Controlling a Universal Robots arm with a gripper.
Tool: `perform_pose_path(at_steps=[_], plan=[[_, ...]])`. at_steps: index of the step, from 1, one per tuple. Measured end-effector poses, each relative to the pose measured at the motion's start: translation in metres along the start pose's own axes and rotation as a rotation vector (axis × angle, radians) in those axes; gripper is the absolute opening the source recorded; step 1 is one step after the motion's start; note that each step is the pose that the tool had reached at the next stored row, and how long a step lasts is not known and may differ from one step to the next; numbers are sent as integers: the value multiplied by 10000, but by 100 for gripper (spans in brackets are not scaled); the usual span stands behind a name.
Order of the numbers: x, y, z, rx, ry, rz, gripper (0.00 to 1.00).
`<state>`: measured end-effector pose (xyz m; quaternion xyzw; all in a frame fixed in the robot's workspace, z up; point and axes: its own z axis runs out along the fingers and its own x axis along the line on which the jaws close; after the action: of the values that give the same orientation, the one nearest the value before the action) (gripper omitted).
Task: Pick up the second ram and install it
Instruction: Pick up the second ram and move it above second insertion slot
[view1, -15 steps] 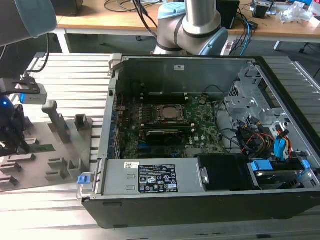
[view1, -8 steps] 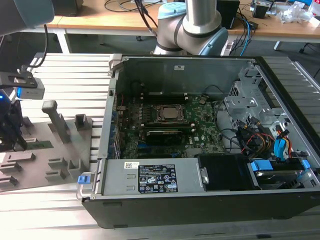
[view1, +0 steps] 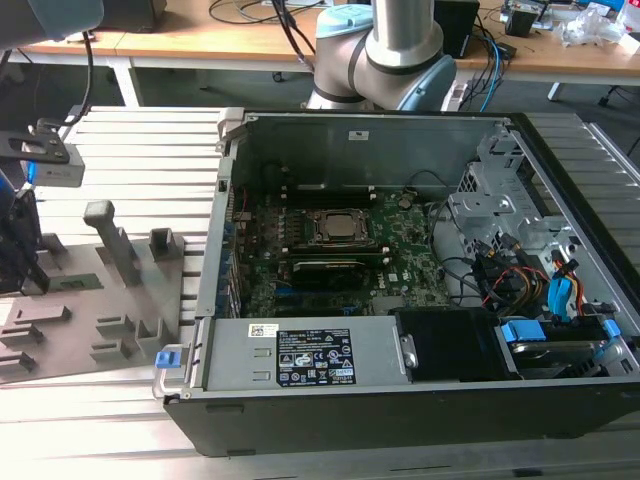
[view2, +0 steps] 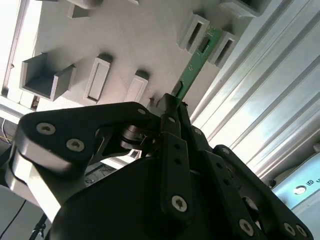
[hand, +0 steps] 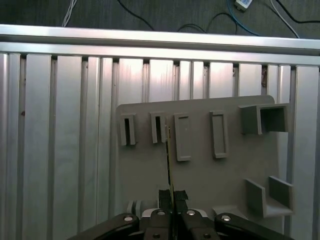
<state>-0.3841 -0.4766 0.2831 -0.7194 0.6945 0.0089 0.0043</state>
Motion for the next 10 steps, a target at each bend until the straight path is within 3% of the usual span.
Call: perform_pose_path(at_steps=[5,10], plan=[[-12,-1,-114,-1,0,0,14],[-28,-1,-282,0,0,0,14]])
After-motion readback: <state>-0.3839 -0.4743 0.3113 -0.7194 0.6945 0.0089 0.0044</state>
